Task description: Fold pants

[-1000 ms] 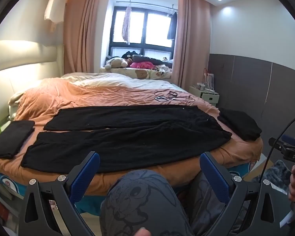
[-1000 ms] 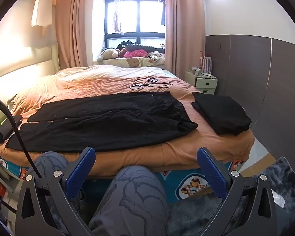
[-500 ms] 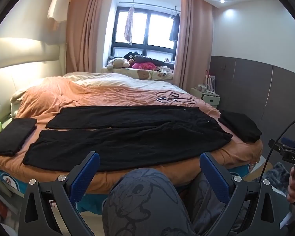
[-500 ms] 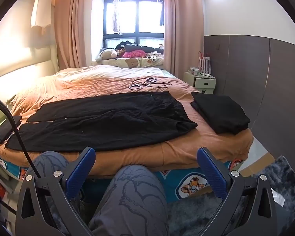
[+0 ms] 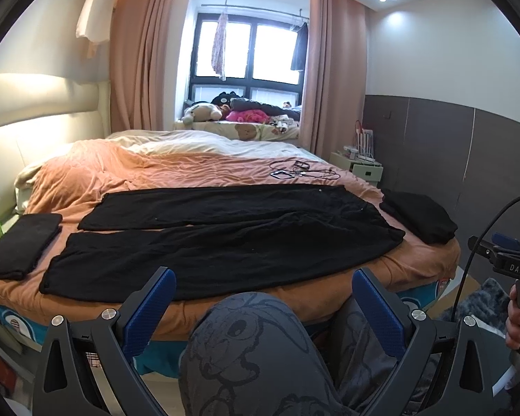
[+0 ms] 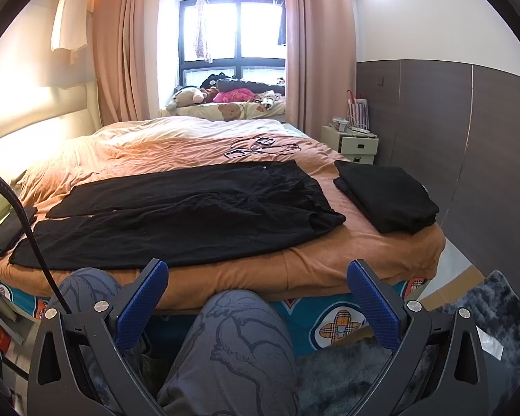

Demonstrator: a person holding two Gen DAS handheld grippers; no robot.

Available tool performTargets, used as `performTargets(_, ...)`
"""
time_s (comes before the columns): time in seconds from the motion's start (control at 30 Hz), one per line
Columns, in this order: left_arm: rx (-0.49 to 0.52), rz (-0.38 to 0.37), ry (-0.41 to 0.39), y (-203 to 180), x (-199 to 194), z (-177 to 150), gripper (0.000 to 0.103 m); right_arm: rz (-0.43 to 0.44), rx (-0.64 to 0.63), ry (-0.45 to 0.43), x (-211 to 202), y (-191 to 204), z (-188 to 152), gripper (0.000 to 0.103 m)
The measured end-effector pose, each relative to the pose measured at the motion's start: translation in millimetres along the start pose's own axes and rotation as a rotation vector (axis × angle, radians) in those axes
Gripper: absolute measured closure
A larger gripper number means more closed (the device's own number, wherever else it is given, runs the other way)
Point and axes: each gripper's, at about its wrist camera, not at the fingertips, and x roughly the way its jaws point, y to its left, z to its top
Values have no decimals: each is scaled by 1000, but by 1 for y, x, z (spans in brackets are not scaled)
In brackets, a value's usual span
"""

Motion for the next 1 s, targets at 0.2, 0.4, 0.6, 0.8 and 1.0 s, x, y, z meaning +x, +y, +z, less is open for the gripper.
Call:
performTargets(0.2, 3, -8, -2, 0, -1, -1, 0, -5, 1, -6, -1, 0, 0, 0)
performTargets(0.4, 2, -12, -7, 1, -3, -1, 0, -5, 5, -11, -2, -1, -1, 0)
performTargets(0.6, 4, -13, -14, -3, -6, -1, 0, -2, 5, -13, -2, -1, -1, 0)
performTargets(0.8, 5, -18, -25, -1, -10, 0, 0, 1, -3, -22, -4, -1, -3, 0)
performTargets(1.0, 8, -18, -35, 0, -14, 1, 0, 3, 1, -26, -5, -3, -4, 0)
